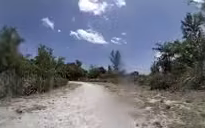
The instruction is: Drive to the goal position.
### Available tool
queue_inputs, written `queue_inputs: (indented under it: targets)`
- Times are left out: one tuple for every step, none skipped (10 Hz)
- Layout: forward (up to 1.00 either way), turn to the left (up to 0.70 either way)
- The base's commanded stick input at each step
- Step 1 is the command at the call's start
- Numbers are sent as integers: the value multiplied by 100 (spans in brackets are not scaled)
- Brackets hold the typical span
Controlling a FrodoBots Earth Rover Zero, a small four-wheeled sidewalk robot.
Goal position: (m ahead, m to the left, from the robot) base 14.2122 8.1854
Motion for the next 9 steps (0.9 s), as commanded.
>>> queue_inputs:
  targets:
    - [85, 0]
    - [85, 0]
    - [85, 0]
    - [85, 0]
    - [85, 0]
    - [85, 0]
    - [85, 0]
    - [85, 0]
    - [85, 0]
